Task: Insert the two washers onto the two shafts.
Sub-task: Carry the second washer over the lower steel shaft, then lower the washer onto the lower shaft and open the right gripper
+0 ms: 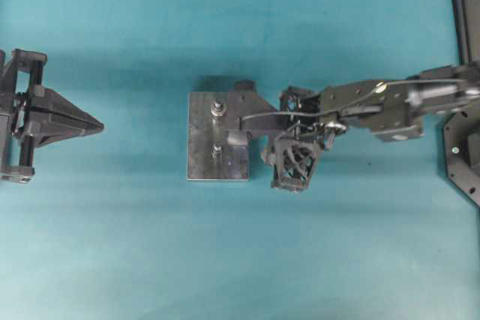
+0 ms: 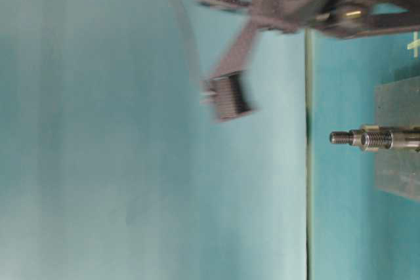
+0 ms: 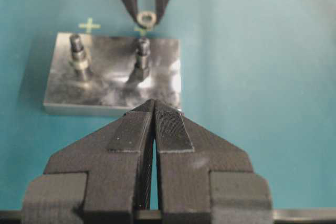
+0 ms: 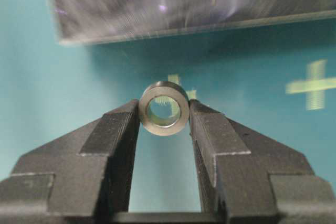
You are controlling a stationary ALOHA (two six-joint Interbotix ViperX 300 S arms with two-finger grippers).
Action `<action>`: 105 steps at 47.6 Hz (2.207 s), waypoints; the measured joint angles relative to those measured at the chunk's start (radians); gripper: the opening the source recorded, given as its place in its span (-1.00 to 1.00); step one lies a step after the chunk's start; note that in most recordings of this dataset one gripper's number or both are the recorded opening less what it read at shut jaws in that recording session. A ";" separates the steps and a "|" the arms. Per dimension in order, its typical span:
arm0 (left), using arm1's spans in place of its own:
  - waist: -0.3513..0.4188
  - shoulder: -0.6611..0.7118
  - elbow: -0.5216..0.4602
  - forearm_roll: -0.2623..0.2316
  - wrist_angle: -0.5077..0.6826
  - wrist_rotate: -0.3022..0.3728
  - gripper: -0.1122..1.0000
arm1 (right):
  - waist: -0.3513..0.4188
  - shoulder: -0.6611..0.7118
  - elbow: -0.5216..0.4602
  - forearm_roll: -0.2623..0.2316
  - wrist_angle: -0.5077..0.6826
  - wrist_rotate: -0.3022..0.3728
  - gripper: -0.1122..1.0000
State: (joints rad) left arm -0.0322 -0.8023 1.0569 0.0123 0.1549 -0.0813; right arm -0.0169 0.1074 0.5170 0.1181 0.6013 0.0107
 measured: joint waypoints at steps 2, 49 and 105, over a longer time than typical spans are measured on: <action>0.000 0.002 0.000 0.000 0.000 0.000 -0.80 | -0.002 -0.009 -0.014 -0.006 0.023 0.000 -0.20; 0.000 0.000 0.000 0.002 0.002 0.000 -0.80 | 0.014 0.100 -0.330 -0.046 0.164 -0.034 -0.20; 0.000 -0.014 0.000 0.002 0.000 -0.003 -0.80 | 0.014 0.156 -0.334 -0.060 0.169 -0.052 0.53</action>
State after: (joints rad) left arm -0.0322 -0.8161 1.0569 0.0138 0.1549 -0.0844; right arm -0.0031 0.2638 0.1825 0.0583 0.7701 -0.0414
